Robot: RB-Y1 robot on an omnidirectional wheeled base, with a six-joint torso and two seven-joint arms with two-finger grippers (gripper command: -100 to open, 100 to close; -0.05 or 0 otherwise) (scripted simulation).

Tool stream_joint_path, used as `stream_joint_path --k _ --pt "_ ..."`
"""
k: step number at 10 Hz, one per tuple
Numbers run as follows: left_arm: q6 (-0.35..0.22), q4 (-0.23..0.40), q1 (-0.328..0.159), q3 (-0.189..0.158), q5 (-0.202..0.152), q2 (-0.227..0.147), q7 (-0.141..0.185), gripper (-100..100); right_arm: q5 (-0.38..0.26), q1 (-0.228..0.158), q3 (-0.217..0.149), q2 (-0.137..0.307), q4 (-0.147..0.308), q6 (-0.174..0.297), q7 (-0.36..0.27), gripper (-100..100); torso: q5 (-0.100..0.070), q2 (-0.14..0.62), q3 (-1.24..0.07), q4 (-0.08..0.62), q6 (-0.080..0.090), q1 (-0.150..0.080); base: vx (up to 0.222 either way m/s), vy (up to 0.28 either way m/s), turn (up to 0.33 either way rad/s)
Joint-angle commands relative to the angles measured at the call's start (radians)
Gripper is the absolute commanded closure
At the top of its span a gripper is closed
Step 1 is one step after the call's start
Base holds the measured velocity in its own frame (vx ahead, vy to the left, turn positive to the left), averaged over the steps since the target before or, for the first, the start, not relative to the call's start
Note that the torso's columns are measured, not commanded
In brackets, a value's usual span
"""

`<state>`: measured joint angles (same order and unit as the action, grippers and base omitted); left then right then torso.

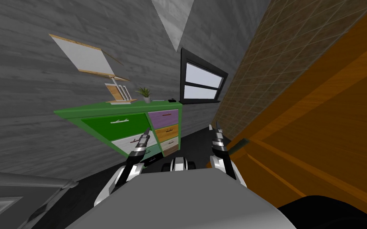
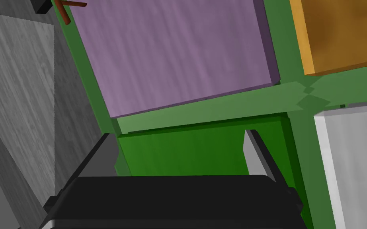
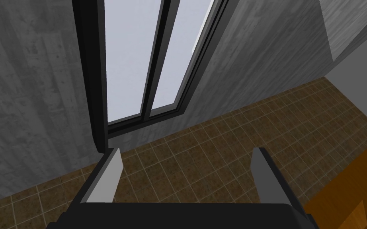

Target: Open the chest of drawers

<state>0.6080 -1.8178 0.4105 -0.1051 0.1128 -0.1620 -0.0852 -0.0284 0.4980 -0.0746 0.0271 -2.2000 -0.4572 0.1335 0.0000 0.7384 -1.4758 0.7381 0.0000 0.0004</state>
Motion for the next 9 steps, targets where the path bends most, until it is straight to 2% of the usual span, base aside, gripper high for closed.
stream_joint_path --k 1,5,9 --pt "0.000 0.052 -0.010 -0.005 0.001 0.001 -0.008 -100 0.000 0.000 0.000 0.000 0.000 0.000 0.000 0 0.000 0.000 0.000 0.000 0.000 0.001 0.034 -0.082 0.013" --pt "-0.003 0.133 -0.022 -0.012 0.003 0.012 -0.022 -100 0.000 0.000 0.000 0.000 0.000 0.000 0.000 0 0.000 0.000 0.000 0.000 0.000 0.000 0.040 -0.092 0.019" --pt "-0.004 0.218 -0.035 -0.020 0.006 0.039 -0.037 -100 0.000 0.000 0.000 0.000 0.000 0.000 0.000 0 0.000 -0.001 0.000 0.000 0.000 -0.001 0.040 -0.111 0.021"
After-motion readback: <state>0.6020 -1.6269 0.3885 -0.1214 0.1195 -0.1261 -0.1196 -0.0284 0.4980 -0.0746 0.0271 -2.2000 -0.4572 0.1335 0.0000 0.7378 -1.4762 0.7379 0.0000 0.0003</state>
